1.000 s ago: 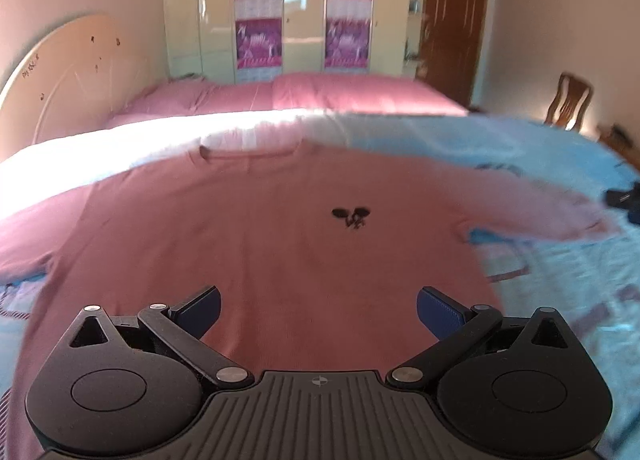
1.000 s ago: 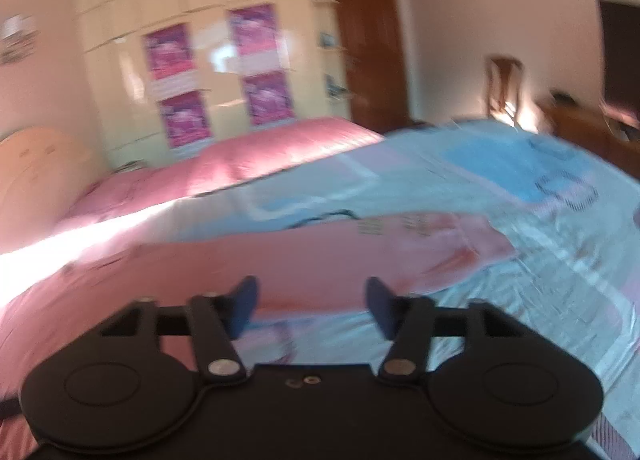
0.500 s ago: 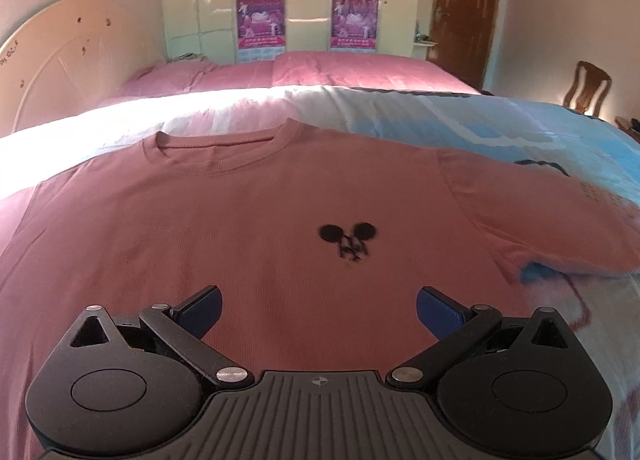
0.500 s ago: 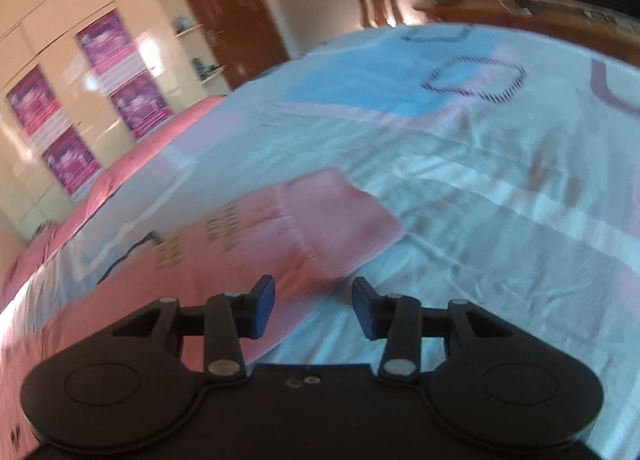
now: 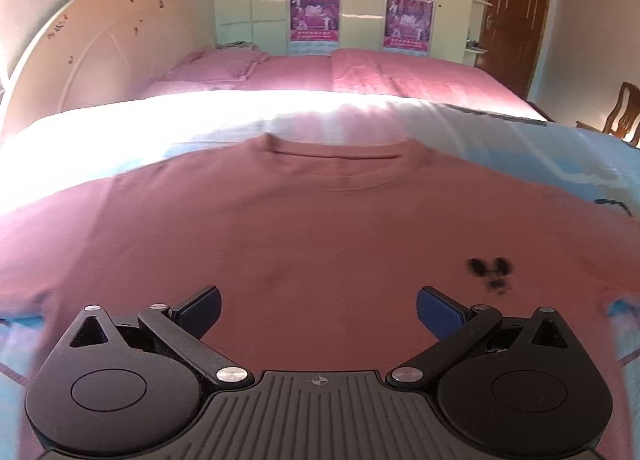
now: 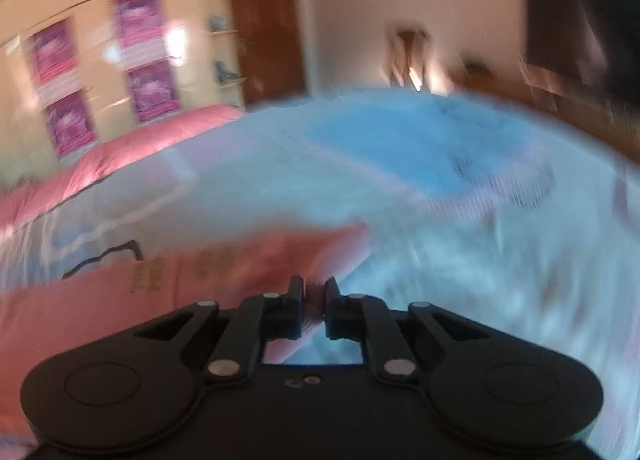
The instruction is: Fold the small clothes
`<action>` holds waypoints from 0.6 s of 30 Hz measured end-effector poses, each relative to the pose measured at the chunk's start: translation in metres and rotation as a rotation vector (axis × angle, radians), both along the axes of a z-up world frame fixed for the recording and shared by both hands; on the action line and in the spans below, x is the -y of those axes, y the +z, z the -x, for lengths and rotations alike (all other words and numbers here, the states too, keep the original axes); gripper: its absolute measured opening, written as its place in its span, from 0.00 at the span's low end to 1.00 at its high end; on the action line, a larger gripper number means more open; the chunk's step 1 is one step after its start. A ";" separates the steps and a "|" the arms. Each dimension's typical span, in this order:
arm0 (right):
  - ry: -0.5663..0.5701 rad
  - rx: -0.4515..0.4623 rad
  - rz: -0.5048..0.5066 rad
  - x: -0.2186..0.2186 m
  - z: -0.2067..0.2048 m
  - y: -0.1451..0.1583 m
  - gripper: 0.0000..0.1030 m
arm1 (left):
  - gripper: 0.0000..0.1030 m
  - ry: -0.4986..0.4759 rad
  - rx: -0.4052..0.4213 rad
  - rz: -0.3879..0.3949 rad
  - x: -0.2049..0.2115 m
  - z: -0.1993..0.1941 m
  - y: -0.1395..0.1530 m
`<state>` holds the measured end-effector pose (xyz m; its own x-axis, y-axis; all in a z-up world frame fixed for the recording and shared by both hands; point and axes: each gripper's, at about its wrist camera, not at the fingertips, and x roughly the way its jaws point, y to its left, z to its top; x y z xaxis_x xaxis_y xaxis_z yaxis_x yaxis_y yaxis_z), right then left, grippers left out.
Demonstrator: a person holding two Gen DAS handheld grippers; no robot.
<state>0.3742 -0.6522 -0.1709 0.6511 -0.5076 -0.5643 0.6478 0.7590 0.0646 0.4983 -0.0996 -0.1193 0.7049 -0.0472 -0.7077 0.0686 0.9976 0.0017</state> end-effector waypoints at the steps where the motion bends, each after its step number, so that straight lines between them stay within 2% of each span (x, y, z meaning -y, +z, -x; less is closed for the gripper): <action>1: -0.009 -0.082 -0.055 0.006 -0.015 -0.008 0.09 | 1.00 0.004 0.000 0.013 -0.012 -0.001 0.000; 2: -0.044 -0.086 -0.086 0.009 -0.021 -0.009 0.09 | 1.00 0.007 -0.004 0.030 -0.024 -0.004 -0.001; 6: 0.025 -0.044 0.017 -0.036 -0.037 0.026 0.09 | 1.00 -0.001 -0.007 0.034 -0.058 -0.014 -0.008; 10: 0.219 0.001 0.085 -0.124 -0.061 0.050 0.08 | 1.00 0.001 0.019 0.065 -0.091 -0.021 -0.007; 15: 0.479 0.068 0.092 -0.252 -0.092 0.061 0.08 | 0.99 -0.018 0.026 0.123 -0.127 -0.029 -0.007; 16: 0.535 0.073 0.092 -0.282 -0.099 0.059 0.08 | 0.98 -0.025 0.028 0.133 -0.133 -0.030 -0.008; 17: 0.572 0.072 0.089 -0.303 -0.105 0.057 0.08 | 0.91 -0.025 0.027 0.138 -0.138 -0.031 -0.009; 18: 0.610 0.065 0.087 -0.325 -0.110 0.055 0.08 | 0.79 -0.021 0.022 0.143 -0.144 -0.032 -0.010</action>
